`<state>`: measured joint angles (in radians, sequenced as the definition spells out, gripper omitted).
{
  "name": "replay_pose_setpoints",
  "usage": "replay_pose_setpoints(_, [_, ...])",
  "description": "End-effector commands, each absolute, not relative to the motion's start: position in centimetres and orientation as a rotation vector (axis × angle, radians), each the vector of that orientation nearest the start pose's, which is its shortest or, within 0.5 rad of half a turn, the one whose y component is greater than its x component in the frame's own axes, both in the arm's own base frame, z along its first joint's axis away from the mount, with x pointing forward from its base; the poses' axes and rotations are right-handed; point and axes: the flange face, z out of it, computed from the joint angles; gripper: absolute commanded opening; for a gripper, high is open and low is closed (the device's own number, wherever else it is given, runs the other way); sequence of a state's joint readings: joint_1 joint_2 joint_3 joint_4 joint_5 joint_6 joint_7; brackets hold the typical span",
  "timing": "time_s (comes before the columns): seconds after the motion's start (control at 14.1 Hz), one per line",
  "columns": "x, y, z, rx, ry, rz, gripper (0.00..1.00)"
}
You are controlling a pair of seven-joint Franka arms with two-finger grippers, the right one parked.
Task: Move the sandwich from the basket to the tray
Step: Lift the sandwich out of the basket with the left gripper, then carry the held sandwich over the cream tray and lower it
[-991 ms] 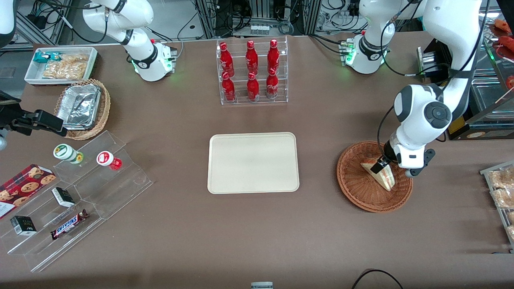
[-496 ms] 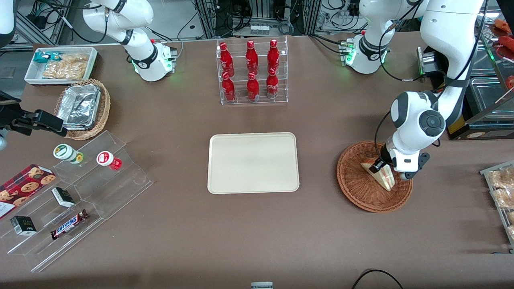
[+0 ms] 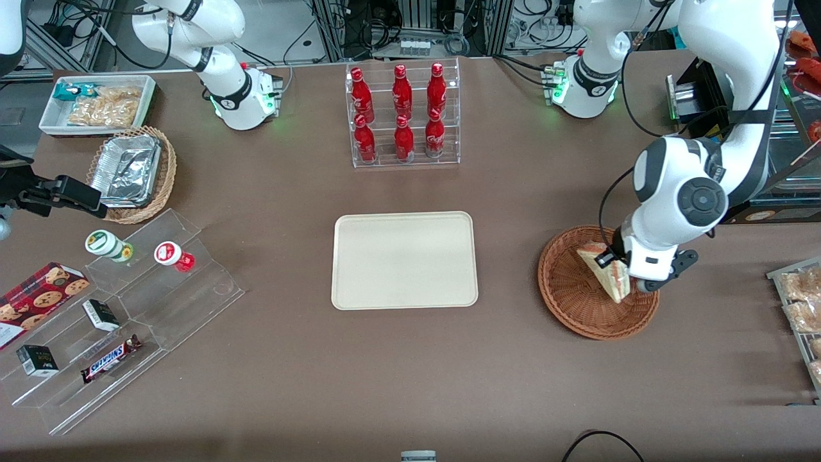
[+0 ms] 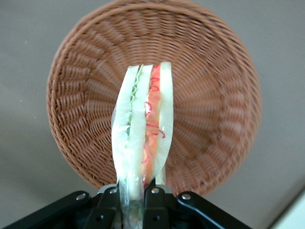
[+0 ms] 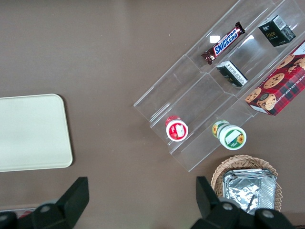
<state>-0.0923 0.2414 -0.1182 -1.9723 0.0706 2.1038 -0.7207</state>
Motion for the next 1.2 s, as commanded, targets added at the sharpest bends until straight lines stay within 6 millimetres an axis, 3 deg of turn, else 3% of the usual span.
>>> replay_pose_setpoints(0.0, [58.2,-17.9,35.3,-3.010,-0.435,0.124,0.13])
replay_pose_setpoints(0.35, [56.9,-30.4,32.9,-3.062,-0.183,0.124,0.09])
replay_pose_setpoints(0.64, [55.8,-40.2,31.0,-3.174,-0.136,0.206,0.09])
replay_pose_setpoints(0.78, [54.2,-44.4,30.7,-3.186,-0.110,0.198,0.09])
replay_pose_setpoints(0.99, [52.3,-48.2,29.8,-3.210,-0.099,0.154,0.09])
replay_pose_setpoints(1.13, [50.2,-51.1,28.1,-3.230,-0.068,0.119,0.08])
